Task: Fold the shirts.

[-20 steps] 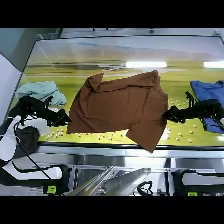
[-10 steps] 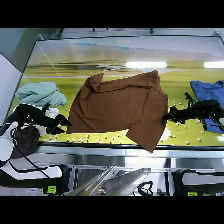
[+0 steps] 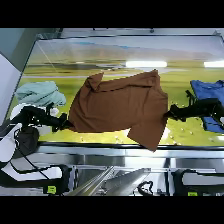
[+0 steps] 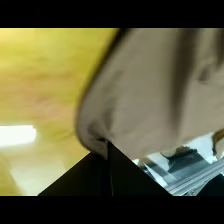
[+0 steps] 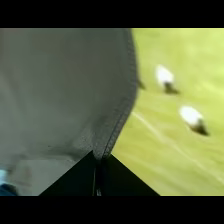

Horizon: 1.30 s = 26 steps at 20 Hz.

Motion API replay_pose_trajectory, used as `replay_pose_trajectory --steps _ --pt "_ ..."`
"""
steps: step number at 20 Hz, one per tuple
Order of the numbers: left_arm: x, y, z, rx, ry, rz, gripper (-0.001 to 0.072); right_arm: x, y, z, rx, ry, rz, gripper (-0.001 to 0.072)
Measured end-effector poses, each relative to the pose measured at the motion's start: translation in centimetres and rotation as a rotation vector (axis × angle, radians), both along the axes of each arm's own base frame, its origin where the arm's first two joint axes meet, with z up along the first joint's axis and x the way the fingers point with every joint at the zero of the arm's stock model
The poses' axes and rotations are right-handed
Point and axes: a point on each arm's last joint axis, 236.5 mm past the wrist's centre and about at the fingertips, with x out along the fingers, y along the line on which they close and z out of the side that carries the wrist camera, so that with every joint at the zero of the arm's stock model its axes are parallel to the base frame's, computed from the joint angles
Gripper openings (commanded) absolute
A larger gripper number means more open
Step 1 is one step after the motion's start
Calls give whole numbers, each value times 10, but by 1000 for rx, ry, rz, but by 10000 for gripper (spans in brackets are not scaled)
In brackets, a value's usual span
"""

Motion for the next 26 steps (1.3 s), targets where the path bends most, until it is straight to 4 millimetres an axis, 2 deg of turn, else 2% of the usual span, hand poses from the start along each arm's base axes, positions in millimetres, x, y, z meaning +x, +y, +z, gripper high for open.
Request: replay_pose_trajectory --steps 2,3,4,5,6,7,8,9,10,11,12,13,14,15,16,18,20,22,23,25,26 --pt "32 -9 38 9 -153 -19 13 22 1 49 6 -124 15 22" --pt "52 -13 69 17 -256 -24 13 37 -2 83 -11 -218 14 22" --pt "71 -17 109 29 -379 -27 12 49 -2 127 -29 -334 19 22" --pt "87 -21 158 51 -523 -33 13 57 -3 176 -58 -459 30 23" --pt "95 -25 210 73 -667 -37 13 60 -2 233 -95 -603 40 22" --pt "98 -30 270 109 -833 -36 13 57 0 280 -132 -723 46 23" --pt "93 -34 325 139 -978 -24 12 45 3 348 -191 -901 40 23" --pt "79 -40 385 172 -1139 -6 13 29 6 403 -241 -1048 24 22" --pt "59 -45 441 198 -1294 18 13 9 10 453 -290 -1186 0 22" --pt "35 -50 487 224 -1425 38 13 -19 14 504 -343 -1331 -32 22" --pt "9 -53 528 245 -1546 65 13 -48 17 545 -401 -1462 -59 22" --pt "-20 -55 564 278 -1660 96 13 -75 21 578 -452 -1573 -84 23" --pt "-44 -55 592 311 -1746 126 13 -102 24 606 -507 -1674 -105 23" --pt "-68 -53 617 345 -1823 164 13 -122 25 625 -556 -1746 -125 23" --pt "-86 -49 634 384 -1869 199 13 -138 25 640 -598 -1801 -145 23" --pt "-98 -41 647 439 -1881 240 13 -150 22 653 -651 -1849 -165 23" --pt "-80 -34 631 461 -1786 224 13 -136 16 650 -674 -1828 -162 22" --pt "-34 -26 589 450 -1603 182 13 -103 8 630 -662 -1745 -130 22" --pt "-10 -22 561 430 -1504 161 13 -79 3 612 -634 -1673 -109 22" --pt "42 -22 494 366 -1304 104 13 -25 -10 559 -576 -1499 -70 22" --pt "65 -26 458 337 -1214 69 12 3 -17 525 -541 -1400 -55 22"
